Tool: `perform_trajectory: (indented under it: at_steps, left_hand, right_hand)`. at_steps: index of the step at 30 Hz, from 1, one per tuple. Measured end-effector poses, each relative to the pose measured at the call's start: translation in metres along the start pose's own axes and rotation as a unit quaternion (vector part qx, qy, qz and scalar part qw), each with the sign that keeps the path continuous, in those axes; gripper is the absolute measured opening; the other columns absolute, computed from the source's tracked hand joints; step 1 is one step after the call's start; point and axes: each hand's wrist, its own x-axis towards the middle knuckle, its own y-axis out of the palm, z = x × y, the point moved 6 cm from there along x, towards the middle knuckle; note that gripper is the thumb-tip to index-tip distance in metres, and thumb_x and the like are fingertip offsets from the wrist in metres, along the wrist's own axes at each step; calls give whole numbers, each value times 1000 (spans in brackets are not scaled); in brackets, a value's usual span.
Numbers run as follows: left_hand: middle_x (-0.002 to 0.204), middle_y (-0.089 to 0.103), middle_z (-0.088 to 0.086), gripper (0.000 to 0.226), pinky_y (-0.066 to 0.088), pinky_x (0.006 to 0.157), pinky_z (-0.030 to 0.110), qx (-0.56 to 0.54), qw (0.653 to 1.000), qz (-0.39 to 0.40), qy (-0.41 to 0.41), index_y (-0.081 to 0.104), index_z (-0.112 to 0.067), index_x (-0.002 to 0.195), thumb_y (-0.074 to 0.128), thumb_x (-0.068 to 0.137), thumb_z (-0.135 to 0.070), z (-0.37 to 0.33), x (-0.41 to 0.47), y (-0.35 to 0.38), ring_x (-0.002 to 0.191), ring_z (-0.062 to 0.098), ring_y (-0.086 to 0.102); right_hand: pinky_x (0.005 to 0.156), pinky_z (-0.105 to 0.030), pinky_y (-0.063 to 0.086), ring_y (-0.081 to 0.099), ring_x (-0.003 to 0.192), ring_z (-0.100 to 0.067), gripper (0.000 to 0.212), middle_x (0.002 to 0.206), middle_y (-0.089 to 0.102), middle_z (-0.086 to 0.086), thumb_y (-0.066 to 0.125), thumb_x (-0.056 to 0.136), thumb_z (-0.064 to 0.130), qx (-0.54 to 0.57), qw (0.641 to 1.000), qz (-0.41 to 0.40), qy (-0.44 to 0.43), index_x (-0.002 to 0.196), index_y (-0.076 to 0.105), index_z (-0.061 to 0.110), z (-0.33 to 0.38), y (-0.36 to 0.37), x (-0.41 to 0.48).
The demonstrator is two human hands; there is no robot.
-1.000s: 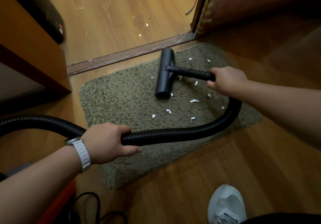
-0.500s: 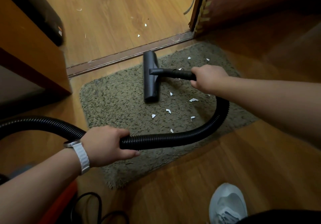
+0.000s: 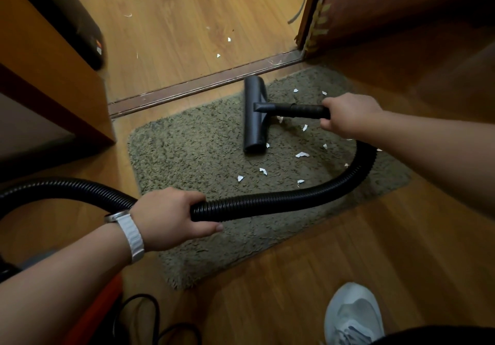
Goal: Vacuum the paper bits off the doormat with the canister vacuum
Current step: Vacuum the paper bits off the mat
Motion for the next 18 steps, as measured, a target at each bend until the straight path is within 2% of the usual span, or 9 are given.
perform_trajectory:
  at_steps: [6,11,15,18]
  left_hand:
    - [60,55,-9,68,36,49,22,15,1000,-1,11,45,-30,73,30,60,-95,-1,0,0,55,2,53]
    - [60,55,-11,77,38,51,23,40,999,-5,33,46,-32,75,13,52,-98,1,-2,5,58,1,53]
    - [62,55,-11,78,50,60,27,49,998,2,41,49,-31,79,21,56,-99,1,-4,8,61,3,55]
    - [62,55,-10,84,51,61,28,45,997,-4,55,51,-32,81,11,53,-100,-1,-5,9,61,4,56]
  right_hand:
    - [49,-28,38,56,65,-18,20,77,57,1,53,94,43,14,1000,-4,0,103,56,25,5,2,2]
    - [53,-29,43,57,69,-21,18,75,54,3,53,94,44,4,996,-3,-93,102,53,27,45,4,1]
    - [59,-32,45,59,75,-25,17,76,52,5,55,91,46,-1,988,-4,-155,95,46,33,61,9,-4]
    - [55,-31,42,57,71,-21,15,73,52,8,57,90,45,28,984,13,-178,96,50,33,51,15,-13]
